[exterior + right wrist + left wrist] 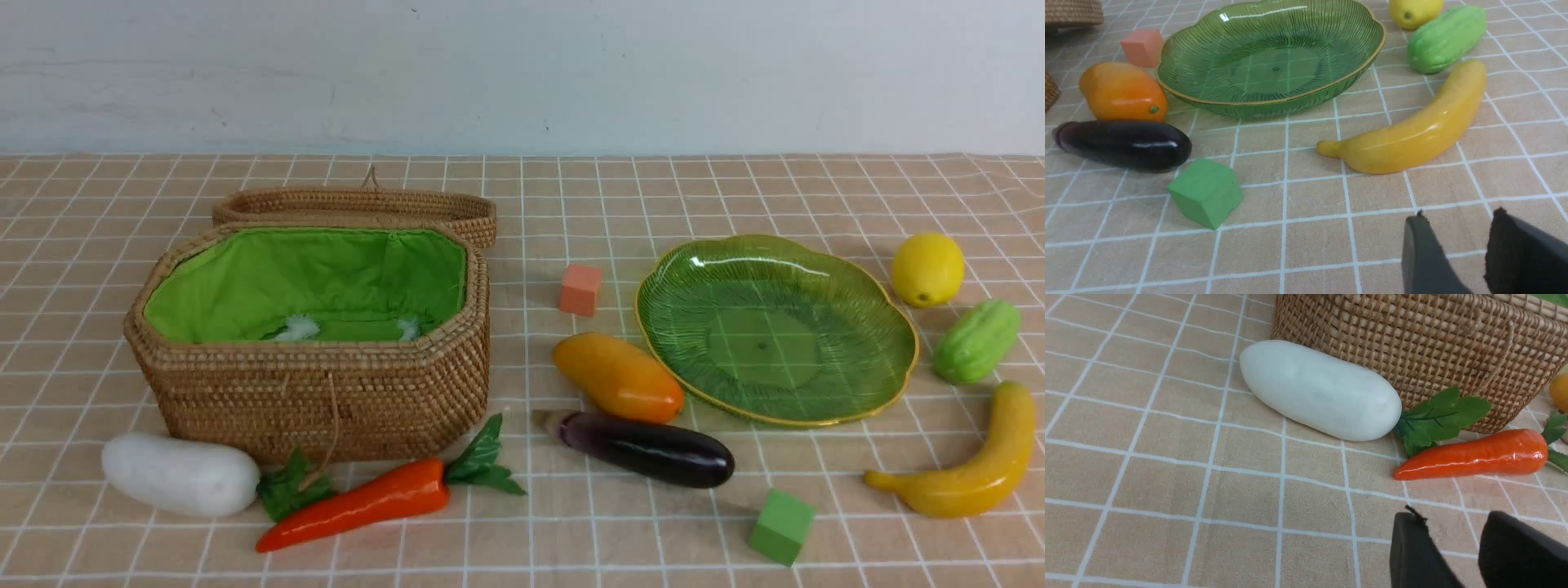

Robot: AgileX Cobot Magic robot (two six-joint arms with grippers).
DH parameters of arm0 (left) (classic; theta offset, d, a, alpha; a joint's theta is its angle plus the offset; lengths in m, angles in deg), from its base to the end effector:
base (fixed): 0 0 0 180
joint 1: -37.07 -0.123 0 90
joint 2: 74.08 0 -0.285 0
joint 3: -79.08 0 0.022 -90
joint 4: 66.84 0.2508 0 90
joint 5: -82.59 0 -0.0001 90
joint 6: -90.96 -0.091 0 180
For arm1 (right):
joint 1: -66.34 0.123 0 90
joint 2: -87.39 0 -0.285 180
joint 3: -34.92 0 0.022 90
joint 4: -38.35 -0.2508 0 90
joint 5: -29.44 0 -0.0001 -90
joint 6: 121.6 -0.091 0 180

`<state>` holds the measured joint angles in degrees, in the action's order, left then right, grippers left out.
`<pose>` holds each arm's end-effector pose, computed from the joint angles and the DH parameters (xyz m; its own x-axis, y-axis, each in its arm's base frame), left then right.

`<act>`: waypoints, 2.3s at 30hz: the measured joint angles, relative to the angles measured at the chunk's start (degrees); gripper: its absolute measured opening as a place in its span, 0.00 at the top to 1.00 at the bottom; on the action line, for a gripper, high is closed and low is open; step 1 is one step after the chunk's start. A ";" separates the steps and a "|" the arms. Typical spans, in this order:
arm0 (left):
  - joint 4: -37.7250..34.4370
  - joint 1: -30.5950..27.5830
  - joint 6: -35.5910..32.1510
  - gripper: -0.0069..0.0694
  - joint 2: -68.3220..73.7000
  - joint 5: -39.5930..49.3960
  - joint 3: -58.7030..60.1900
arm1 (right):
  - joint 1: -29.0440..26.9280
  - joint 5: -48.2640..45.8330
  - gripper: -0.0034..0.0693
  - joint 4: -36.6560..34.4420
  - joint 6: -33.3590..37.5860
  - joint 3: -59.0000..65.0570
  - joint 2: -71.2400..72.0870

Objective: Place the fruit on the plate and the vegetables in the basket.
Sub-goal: Take a daikon with your left arm and place it on the basket on the left.

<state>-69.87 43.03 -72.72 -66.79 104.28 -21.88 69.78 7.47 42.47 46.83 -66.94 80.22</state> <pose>0.0522 -0.0072 0.1690 -0.3303 -0.2950 -0.8966 0.0148 0.9481 -0.3175 0.0523 0.0007 0.1740 -0.2976 0.1171 -0.9475 0.0058 0.9926 0.1209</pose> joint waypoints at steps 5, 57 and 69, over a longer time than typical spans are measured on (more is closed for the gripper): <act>0.00 0.00 0.00 0.60 0.00 0.00 0.00 | 0.00 0.00 0.62 0.00 0.00 0.00 0.00; -21.37 0.00 -9.55 0.93 13.44 8.29 -22.57 | 0.00 4.75 0.62 -3.24 -4.90 0.57 0.00; -23.48 0.00 -18.42 0.93 40.83 26.79 -36.12 | 1.23 13.56 0.66 -16.96 -20.58 -2.78 0.00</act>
<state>-93.36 43.03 -91.15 -25.96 131.06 -58.00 71.01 21.03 25.51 26.25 -69.73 80.22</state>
